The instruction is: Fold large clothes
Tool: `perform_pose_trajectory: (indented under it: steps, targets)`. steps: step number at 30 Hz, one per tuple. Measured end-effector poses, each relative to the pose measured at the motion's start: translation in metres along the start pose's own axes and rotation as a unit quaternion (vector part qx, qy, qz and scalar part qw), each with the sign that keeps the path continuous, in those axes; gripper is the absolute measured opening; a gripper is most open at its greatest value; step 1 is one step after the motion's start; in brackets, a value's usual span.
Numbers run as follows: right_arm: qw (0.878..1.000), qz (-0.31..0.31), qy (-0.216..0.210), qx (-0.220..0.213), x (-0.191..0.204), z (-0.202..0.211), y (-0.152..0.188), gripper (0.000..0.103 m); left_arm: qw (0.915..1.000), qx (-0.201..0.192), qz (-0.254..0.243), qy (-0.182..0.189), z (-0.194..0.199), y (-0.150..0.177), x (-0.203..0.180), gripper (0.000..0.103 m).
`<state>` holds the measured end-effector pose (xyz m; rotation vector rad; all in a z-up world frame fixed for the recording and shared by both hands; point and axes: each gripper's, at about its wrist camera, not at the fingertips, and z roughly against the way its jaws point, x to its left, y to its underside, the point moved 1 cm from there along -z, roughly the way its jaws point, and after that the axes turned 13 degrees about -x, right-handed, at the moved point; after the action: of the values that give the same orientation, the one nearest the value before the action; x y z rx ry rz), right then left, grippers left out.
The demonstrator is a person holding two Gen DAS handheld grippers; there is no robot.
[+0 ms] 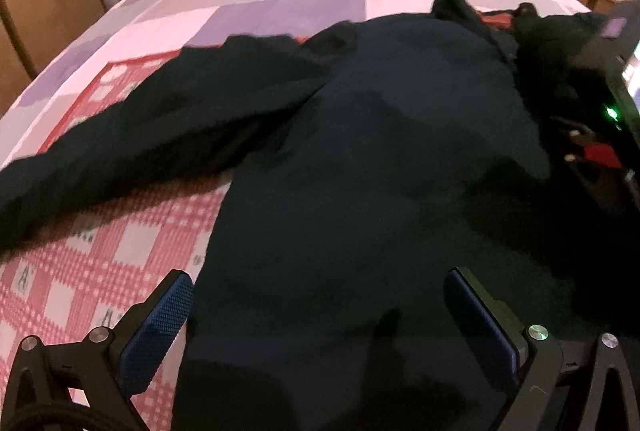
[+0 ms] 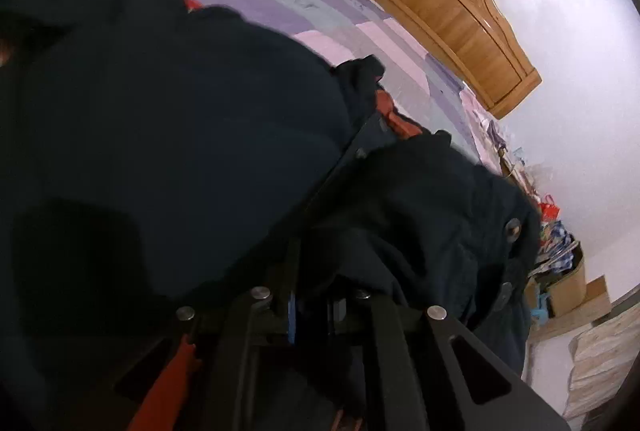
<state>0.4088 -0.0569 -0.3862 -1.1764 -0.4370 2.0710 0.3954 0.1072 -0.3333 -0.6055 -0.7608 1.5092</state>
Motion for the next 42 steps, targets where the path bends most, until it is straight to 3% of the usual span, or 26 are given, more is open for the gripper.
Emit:
perform_pose_trajectory:
  steps: [5,10,14,16,19,23,25,28,30,34,37,39,42]
  targets:
    - [1.0,0.031,0.005,-0.001,0.003,-0.002,0.003,0.014,0.9997,0.012,0.021,-0.006,-0.004,0.008,0.001,0.103]
    - [1.0,-0.001,-0.025,-0.008,0.004,0.018,0.009,0.053,1.0,0.001,-0.001,0.001,-0.004,0.006,-0.015,0.103]
    - [0.996,-0.067,-0.057,-0.026,-0.007,0.051,0.016,0.062,0.9997,0.003,-0.025,0.004,-0.013,0.006,-0.029,0.103]
    - [0.991,-0.119,-0.054,-0.032,-0.025,0.066,0.022,0.067,0.9992,0.016,-0.035,0.006,-0.021,0.012,-0.036,0.103]
    - [0.976,-0.215,-0.009,-0.021,-0.071,0.079,0.038,0.075,0.9982,0.033,-0.049,0.006,-0.031,0.03,-0.043,0.103]
    - [0.933,-0.354,0.046,0.031,-0.14,0.067,0.073,0.076,0.9991,0.025,-0.034,0.006,-0.032,0.037,-0.041,0.103]
    - [0.911,-0.408,0.04,0.05,-0.165,0.049,0.082,0.076,0.9992,0.027,-0.028,0.008,-0.034,0.039,-0.041,0.103]
    - [0.891,-0.449,0.006,0.065,-0.178,0.023,0.08,0.076,0.9994,0.022,-0.027,0.007,-0.034,0.04,-0.042,0.103]
    - [0.895,-0.441,-0.01,0.064,-0.176,0.006,0.067,0.076,0.9994,0.019,-0.028,0.006,-0.034,0.04,-0.043,0.103]
    - [0.919,-0.391,-0.011,0.044,-0.15,-0.018,0.008,0.076,0.9995,0.014,-0.03,0.002,-0.034,0.042,-0.043,0.103]
    - [0.961,-0.258,-0.086,-0.056,-0.092,-0.007,-0.079,0.076,0.9994,0.012,-0.031,0.001,-0.033,0.042,-0.043,0.103]
    - [0.96,-0.185,-0.177,-0.113,-0.045,0.016,-0.12,0.076,0.9995,0.012,-0.03,0.002,-0.033,0.042,-0.043,0.103]
    - [0.937,-0.179,-0.267,-0.137,-0.005,0.042,-0.146,0.076,0.9995,0.013,-0.028,0.004,-0.033,0.042,-0.041,0.103]
